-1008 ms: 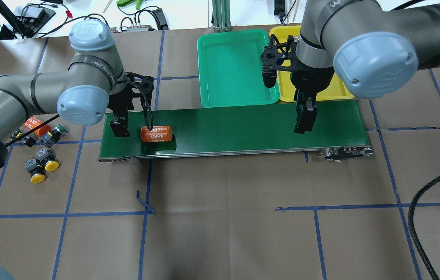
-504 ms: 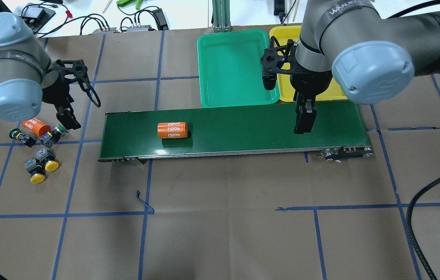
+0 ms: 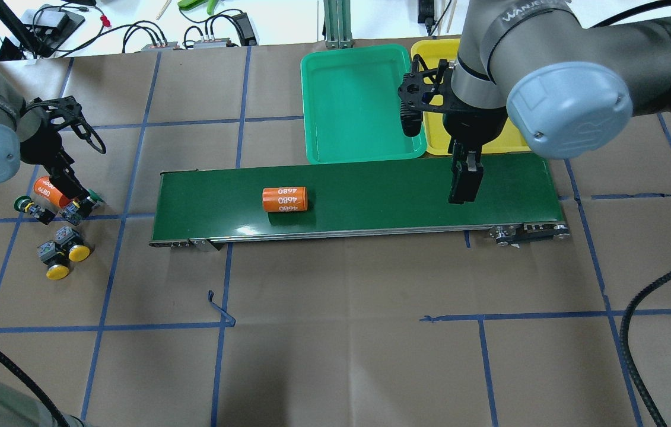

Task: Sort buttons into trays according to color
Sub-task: 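Return the left gripper to the pile and grasp another orange cell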

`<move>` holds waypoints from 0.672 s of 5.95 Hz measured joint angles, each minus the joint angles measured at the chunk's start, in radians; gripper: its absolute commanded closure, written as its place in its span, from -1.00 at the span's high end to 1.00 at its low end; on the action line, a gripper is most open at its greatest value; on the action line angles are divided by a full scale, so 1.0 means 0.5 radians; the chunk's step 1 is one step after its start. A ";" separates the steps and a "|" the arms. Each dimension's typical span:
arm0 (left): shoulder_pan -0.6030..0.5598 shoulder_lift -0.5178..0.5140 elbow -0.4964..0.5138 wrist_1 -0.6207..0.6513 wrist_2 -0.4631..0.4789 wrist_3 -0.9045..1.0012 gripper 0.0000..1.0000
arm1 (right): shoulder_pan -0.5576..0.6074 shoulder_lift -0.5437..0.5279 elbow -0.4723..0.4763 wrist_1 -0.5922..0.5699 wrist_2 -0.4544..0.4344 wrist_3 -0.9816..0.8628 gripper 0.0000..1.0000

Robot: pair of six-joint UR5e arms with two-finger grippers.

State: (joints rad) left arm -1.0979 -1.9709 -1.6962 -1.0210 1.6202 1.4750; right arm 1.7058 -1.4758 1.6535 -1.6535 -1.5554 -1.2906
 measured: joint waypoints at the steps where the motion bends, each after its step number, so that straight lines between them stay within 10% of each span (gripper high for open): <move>1: 0.024 -0.088 0.083 -0.004 -0.003 0.208 0.96 | 0.000 -0.001 0.000 0.000 -0.002 0.002 1.00; 4: 0.074 -0.209 0.115 0.001 0.040 1.074 0.96 | -0.002 0.007 0.000 0.009 -0.001 0.010 1.00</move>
State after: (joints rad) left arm -1.0607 -2.0753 -1.6388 -1.0207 1.6400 2.0122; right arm 1.7047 -1.4724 1.6536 -1.6491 -1.5562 -1.2857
